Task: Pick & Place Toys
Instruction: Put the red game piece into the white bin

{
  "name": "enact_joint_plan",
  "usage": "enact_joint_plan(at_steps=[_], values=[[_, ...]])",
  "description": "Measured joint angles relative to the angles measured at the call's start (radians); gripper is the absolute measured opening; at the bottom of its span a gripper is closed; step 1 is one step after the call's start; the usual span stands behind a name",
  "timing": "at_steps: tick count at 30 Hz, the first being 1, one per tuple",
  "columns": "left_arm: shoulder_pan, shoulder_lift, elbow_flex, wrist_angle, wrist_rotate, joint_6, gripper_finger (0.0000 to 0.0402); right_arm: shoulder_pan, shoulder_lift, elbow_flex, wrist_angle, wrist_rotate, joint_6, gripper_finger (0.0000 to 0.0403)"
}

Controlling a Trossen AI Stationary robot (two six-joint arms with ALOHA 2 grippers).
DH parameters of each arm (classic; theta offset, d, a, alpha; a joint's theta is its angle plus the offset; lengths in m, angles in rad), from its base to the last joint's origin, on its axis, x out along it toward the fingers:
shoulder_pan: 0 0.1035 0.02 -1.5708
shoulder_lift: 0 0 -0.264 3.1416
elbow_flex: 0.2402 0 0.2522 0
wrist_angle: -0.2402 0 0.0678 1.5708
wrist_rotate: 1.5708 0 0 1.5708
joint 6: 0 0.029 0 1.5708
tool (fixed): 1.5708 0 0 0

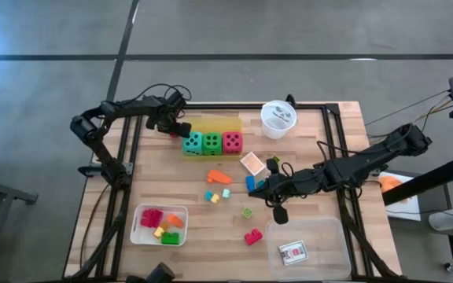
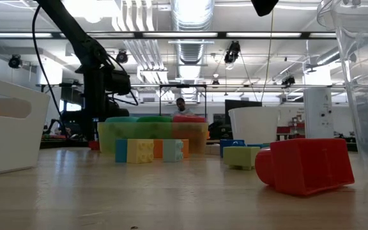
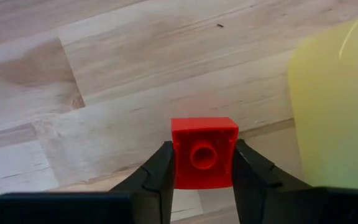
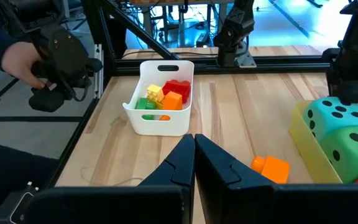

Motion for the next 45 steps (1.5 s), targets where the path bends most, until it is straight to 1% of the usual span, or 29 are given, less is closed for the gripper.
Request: enact_joint_plan(at_steps=[9,19,23,29,33,38,42,45], values=[[0.000,-0.019,-0.003,-0.002,0.003,-0.009,0.0106,-0.001,0.000,0.000,0.000,0.000,0.000,0.0009],[0.000,-0.090,-0.002,-0.032,0.002,0.000,0.0106,0.000,0.000,0.000,0.000,0.000,0.000,0.0009],[0.000,-0.137,-0.002,-0.078,0.001,0.017,0.0106,0.000,0.000,0.000,0.000,0.000,0.000,0.0009],[-0.008,-0.251,-0.002,-0.181,0.000,0.035,0.0106,0.000,0.000,0.000,0.000,0.000,0.000,0.0009],[-0.047,-0.341,-0.002,-0.265,0.000,0.035,0.0106,0.000,0.000,0.000,0.000,0.000,0.000,0.0009],[-0.132,-0.445,-0.001,-0.354,0.003,0.010,0.0106,0.000,0.000,0.000,0.000,0.000,0.000,0.0009],[-0.207,-0.488,0.036,-0.464,0.003,-0.028,0.0106,0.000,0.000,0.000,0.000,0.000,0.000,0.0009],[-0.270,-0.494,0.086,-0.548,0.003,-0.046,0.0106,0.000,0.000,0.000,0.000,0.000,0.000,0.0009]])
